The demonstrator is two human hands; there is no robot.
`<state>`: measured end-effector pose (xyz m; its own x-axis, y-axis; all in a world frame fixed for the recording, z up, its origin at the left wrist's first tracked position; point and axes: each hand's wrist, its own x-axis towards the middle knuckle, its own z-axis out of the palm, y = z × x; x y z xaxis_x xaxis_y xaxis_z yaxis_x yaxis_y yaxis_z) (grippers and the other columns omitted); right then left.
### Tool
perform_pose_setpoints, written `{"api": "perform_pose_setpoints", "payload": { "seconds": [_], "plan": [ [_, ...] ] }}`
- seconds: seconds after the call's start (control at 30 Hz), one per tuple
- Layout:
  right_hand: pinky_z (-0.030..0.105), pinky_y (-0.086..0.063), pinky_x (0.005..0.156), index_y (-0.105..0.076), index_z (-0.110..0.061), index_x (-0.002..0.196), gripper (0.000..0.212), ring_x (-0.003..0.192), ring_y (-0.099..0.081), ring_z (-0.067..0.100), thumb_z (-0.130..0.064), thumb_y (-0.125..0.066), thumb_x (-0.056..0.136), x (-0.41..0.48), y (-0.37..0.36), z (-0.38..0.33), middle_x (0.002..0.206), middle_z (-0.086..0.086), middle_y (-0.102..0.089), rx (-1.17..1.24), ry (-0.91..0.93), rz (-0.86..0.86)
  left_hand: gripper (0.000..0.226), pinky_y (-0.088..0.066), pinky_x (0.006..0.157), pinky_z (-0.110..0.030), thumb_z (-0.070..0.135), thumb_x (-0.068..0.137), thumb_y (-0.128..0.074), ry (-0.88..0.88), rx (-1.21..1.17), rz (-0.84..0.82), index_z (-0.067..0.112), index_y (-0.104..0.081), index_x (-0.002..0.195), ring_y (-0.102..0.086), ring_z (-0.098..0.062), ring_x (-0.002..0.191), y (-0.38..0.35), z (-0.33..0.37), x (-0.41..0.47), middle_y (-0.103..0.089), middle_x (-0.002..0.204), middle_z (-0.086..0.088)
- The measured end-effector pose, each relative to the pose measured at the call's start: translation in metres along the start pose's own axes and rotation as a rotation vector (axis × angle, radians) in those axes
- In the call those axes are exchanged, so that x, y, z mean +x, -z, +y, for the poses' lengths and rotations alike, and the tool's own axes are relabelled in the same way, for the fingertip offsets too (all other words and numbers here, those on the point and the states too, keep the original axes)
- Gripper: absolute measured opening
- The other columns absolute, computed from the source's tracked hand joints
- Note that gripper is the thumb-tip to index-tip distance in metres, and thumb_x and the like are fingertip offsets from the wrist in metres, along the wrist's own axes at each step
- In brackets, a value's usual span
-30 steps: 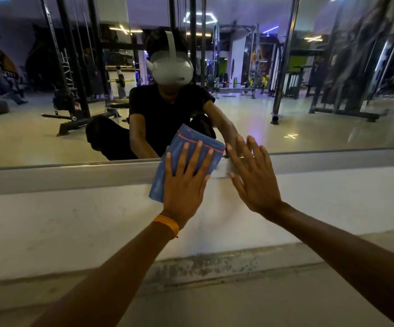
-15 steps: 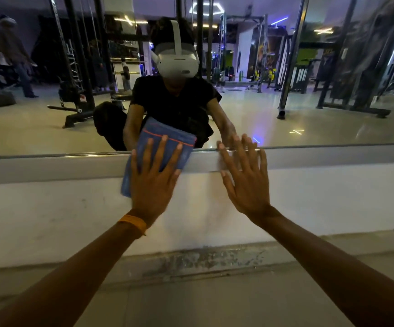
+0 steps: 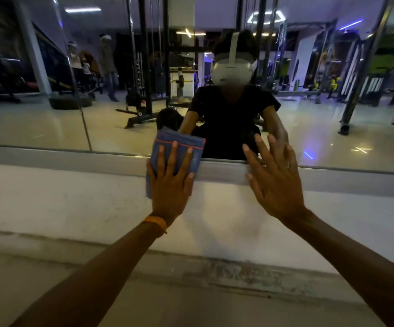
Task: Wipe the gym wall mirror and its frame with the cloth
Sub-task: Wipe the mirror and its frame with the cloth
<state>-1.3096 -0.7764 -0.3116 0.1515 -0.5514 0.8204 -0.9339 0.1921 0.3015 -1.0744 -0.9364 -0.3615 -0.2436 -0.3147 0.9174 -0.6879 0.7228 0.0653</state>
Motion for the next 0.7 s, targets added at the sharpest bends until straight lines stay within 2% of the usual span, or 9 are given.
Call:
{"api": "perform_pose_setpoints", "payload": {
  "seconds": [0.07, 0.13, 0.27, 0.33, 0.43, 0.53, 0.6, 0.7],
  "plan": [
    [0.063, -0.015, 0.124, -0.029, -0.019, 0.163, 0.060, 0.158, -0.010, 0.039, -0.037, -0.041, 0.107, -0.007, 0.000, 0.006, 0.171, 0.015, -0.015, -0.003, 0.038, -0.006, 0.061, -0.008, 0.121, -0.072, 0.046, 0.109, -0.028, 0.097, 0.003, 0.029, 0.023, -0.015, 0.165, 0.001, -0.036, 0.159, 0.013, -0.046, -0.004, -0.015, 0.170, -0.021],
    [0.064, -0.016, 0.123, -0.030, -0.019, 0.162, 0.060, 0.158, -0.011, 0.040, -0.037, -0.042, 0.106, -0.003, -0.002, -0.001, 0.171, 0.015, -0.017, 0.015, 0.061, 0.006, 0.062, -0.008, 0.121, -0.073, 0.047, 0.110, -0.026, 0.093, 0.010, 0.009, 0.026, -0.008, 0.165, -0.003, -0.042, 0.158, 0.025, -0.069, -0.004, -0.012, 0.171, -0.021],
    [0.064, -0.016, 0.124, -0.027, -0.020, 0.163, 0.061, 0.159, -0.009, 0.037, -0.037, -0.040, 0.106, 0.028, -0.014, -0.046, 0.172, 0.014, -0.013, 0.037, 0.144, 0.005, 0.060, -0.008, 0.121, -0.073, 0.048, 0.111, -0.024, -0.071, 0.006, -0.069, 0.022, -0.014, 0.164, 0.000, -0.040, 0.158, 0.016, -0.021, 0.000, 0.002, 0.173, -0.011],
    [0.062, -0.016, 0.125, -0.025, -0.019, 0.164, 0.062, 0.159, -0.009, 0.036, -0.035, -0.042, 0.106, 0.040, -0.018, -0.057, 0.172, 0.013, -0.013, 0.050, 0.139, 0.007, 0.061, -0.007, 0.122, -0.071, 0.047, 0.110, -0.028, -0.104, 0.002, -0.081, 0.023, -0.013, 0.165, 0.000, -0.038, 0.159, 0.008, -0.006, -0.004, 0.003, 0.173, -0.008],
    [0.061, -0.019, 0.124, -0.027, -0.019, 0.163, 0.061, 0.159, -0.012, 0.035, -0.036, -0.042, 0.107, 0.040, -0.016, -0.042, 0.171, 0.012, -0.016, 0.028, 0.172, 0.005, 0.063, -0.006, 0.122, -0.072, 0.045, 0.109, -0.032, 0.026, -0.037, -0.020, 0.021, -0.016, 0.165, 0.001, -0.036, 0.160, 0.016, -0.042, -0.005, -0.001, 0.173, -0.010],
    [0.062, -0.022, 0.123, -0.029, -0.020, 0.163, 0.061, 0.158, -0.015, 0.035, -0.036, -0.044, 0.106, 0.033, -0.014, -0.029, 0.171, 0.013, -0.018, -0.008, 0.235, 0.010, 0.065, -0.001, 0.121, -0.073, 0.052, 0.109, -0.025, 0.193, -0.074, -0.023, 0.026, -0.008, 0.166, 0.012, -0.030, 0.159, 0.039, -0.104, -0.005, 0.005, 0.174, -0.007],
    [0.063, -0.021, 0.123, -0.031, -0.020, 0.162, 0.060, 0.158, -0.015, 0.037, -0.038, -0.045, 0.106, 0.033, -0.015, -0.037, 0.170, 0.013, -0.019, 0.003, 0.196, 0.020, 0.066, 0.003, 0.121, -0.073, 0.055, 0.108, -0.021, 0.205, -0.095, -0.053, 0.030, -0.002, 0.166, 0.011, -0.032, 0.159, 0.049, -0.120, -0.001, 0.007, 0.174, -0.006],
    [0.064, -0.017, 0.124, -0.031, -0.023, 0.162, 0.059, 0.158, -0.011, 0.039, -0.039, -0.045, 0.106, 0.032, -0.020, -0.059, 0.171, 0.016, -0.017, 0.047, 0.103, 0.015, 0.066, -0.002, 0.120, -0.075, 0.048, 0.108, -0.028, 0.145, -0.064, -0.055, 0.021, -0.013, 0.166, 0.003, -0.040, 0.159, 0.042, -0.081, 0.003, 0.000, 0.173, -0.014]
  ]
}}
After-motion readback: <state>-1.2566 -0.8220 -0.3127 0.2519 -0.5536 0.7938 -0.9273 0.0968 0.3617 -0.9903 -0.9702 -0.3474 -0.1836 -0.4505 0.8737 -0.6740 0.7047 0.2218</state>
